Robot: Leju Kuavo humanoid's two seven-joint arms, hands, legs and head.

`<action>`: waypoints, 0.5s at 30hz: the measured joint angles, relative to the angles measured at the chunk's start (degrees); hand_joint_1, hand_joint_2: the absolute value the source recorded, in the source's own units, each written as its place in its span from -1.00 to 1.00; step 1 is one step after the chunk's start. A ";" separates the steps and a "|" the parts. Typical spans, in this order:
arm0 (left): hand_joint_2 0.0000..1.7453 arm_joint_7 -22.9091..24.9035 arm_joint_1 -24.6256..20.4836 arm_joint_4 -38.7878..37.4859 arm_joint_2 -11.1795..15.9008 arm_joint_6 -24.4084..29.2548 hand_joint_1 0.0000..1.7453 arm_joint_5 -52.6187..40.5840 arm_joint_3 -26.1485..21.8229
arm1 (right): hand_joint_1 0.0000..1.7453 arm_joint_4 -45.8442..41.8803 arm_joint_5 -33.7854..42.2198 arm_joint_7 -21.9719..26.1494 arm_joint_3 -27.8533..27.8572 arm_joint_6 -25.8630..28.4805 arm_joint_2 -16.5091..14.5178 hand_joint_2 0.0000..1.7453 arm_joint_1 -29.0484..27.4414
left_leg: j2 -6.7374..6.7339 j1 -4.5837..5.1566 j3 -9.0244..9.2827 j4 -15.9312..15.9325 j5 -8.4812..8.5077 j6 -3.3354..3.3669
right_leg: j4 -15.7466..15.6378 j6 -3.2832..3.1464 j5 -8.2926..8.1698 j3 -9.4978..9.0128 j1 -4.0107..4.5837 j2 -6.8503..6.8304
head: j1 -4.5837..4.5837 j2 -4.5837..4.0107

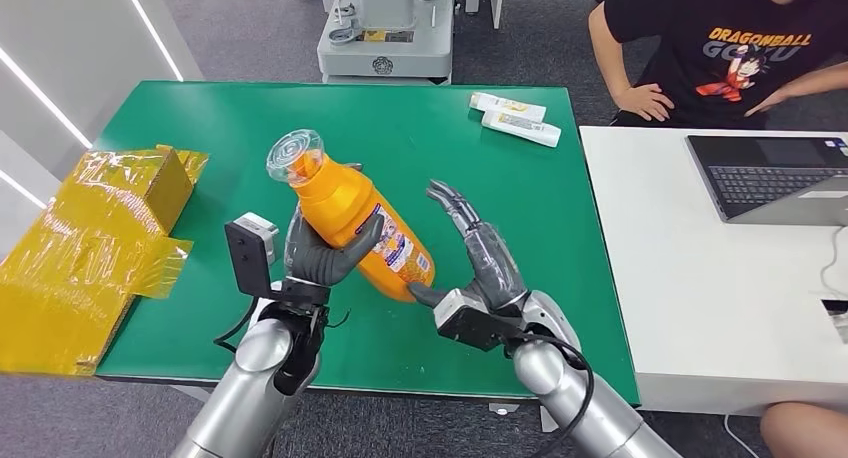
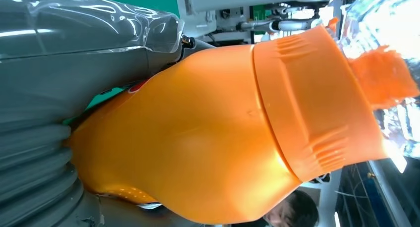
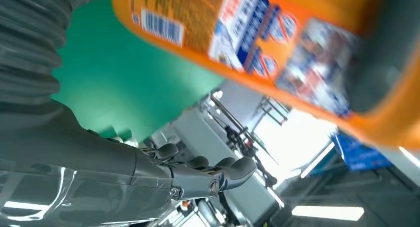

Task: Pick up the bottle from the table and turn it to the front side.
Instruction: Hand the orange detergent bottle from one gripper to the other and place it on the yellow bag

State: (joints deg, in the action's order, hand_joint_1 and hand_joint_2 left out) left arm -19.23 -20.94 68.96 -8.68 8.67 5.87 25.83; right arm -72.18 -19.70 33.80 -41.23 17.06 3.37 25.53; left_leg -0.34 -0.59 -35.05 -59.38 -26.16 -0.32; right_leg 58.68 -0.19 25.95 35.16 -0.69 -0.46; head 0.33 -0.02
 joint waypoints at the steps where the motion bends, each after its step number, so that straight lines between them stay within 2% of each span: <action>1: 1.00 0.02 0.00 0.03 0.17 0.19 1.00 -0.37 -0.05 | -1.00 -0.96 -0.08 -0.11 0.18 0.54 0.08 1.00 -0.31 | 0.00 0.00 0.00 0.00 0.00 0.00 | 0.00 0.00 0.00 0.00 0.00 0.00 | 0.00 0.00; 7: 1.00 0.45 0.01 1.35 2.05 2.03 1.00 -3.29 -0.93 | -1.00 -8.82 -0.14 -1.91 1.28 6.93 0.19 1.00 -3.51 | -0.01 -0.01 0.00 0.01 0.00 0.00 | 0.01 -0.01 0.01 0.00 0.00 0.00 | 0.00 0.00; 15: 1.00 1.54 0.01 5.36 5.33 3.91 1.00 -8.90 -2.16 | -1.00 -19.03 0.24 -1.62 1.38 11.78 0.93 1.00 -8.92 | 0.00 -0.01 -0.01 0.03 0.00 0.00 | 0.00 -0.01 0.04 0.01 0.01 0.00 | 0.00 0.00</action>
State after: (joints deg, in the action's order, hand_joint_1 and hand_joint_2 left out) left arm -17.69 -20.94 74.32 -3.35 12.57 -3.03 23.67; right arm -91.21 -19.46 32.18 -39.85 28.84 4.30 16.61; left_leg -0.35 -0.60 -35.05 -59.35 -26.17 -0.33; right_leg 58.68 -0.20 25.98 35.17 -0.69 -0.46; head 0.32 -0.02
